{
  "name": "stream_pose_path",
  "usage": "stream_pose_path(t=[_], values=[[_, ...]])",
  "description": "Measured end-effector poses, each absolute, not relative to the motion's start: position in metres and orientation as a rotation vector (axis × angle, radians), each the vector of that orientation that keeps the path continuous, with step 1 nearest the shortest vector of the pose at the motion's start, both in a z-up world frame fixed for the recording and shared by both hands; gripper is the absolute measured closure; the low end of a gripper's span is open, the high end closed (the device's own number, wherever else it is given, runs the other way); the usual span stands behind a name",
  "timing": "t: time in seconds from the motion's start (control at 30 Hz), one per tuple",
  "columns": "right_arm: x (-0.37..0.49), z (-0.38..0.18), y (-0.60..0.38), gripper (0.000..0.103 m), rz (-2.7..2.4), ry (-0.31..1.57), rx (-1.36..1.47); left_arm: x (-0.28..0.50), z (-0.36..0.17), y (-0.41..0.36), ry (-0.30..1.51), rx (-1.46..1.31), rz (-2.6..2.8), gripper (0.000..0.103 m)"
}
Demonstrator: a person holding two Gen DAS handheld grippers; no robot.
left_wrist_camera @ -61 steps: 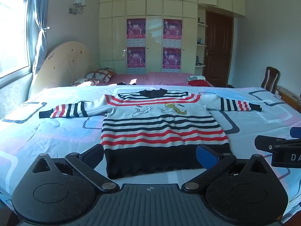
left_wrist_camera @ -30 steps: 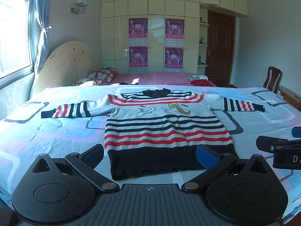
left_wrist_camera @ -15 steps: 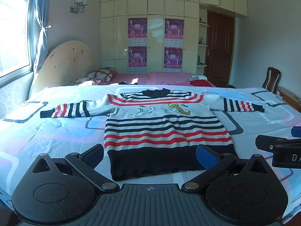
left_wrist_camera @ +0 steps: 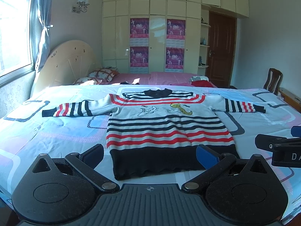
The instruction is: Fold small clothes
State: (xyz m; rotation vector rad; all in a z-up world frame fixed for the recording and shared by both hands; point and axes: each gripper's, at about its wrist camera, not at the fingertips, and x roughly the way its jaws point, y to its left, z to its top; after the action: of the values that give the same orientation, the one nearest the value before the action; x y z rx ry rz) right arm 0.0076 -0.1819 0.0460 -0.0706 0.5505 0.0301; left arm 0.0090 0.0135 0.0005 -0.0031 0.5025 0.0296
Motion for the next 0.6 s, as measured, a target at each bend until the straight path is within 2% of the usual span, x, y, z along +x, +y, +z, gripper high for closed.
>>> stream_pose_path(t=[0.6], values=[[0.0074, 0.0459, -0.1834, 0.000, 0.029, 0.548, -0.067, 0.0059, 0.0015, 0.0119, 0.501, -0.006, 0.036, 0.000]])
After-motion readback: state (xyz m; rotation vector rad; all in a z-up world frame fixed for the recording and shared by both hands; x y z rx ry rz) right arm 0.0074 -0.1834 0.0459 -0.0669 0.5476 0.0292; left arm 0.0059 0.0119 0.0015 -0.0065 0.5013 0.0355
